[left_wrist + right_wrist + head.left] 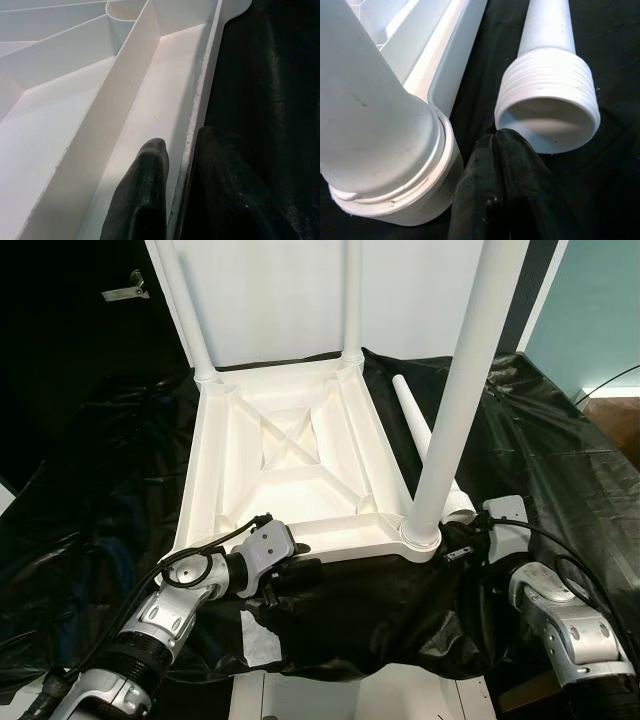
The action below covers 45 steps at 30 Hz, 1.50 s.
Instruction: Building children table
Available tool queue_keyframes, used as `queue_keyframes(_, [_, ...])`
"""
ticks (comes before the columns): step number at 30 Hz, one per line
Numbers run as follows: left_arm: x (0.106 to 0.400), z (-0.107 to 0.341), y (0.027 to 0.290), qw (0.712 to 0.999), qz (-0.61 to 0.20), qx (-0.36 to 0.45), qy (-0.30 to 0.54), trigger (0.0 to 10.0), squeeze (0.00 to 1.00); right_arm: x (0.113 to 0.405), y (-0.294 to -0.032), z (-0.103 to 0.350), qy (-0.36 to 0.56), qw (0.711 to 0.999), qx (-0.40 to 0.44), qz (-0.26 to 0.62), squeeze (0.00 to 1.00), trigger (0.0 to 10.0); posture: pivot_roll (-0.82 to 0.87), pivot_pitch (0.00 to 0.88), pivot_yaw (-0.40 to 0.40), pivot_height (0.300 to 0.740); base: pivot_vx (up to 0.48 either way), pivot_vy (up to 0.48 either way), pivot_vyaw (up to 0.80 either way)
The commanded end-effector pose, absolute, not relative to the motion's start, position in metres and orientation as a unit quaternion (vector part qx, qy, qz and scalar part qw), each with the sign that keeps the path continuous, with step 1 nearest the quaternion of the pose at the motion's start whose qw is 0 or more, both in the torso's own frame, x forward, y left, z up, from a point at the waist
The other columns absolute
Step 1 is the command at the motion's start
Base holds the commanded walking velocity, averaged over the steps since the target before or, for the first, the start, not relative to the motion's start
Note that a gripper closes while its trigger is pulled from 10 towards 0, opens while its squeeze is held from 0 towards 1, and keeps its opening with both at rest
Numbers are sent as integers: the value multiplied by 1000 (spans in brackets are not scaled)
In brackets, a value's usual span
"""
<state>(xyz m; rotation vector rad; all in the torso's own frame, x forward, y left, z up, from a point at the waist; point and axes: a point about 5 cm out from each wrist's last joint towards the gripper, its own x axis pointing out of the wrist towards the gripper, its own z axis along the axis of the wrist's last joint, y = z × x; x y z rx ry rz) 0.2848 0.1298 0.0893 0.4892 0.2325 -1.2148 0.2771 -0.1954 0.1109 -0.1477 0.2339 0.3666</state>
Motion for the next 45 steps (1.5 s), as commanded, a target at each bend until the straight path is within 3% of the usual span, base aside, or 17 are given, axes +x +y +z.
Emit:
queue_keyframes(1, [261,57,133,716,-630,226,199,10000,0,277,-191,109,118,972,-68,192,0,10000,-33,24,27,740,0,0,0])
queue_keyframes(17, [261,56,127,711,-636,226,196,10000,0,246,-156,110,108,970,-8,218,0,10000,-69,34,29,740,0,0,0])
queue_keyframes(29, [261,55,122,709,-639,226,194,10000,0,238,-147,108,117,966,-2,230,0,10000,-83,33,27,740,0,0,0])
queue_keyframes(45, [260,53,123,718,-632,219,195,10000,0,220,-135,104,184,919,-2,350,0,10000,-58,25,5,740,0,0,0])
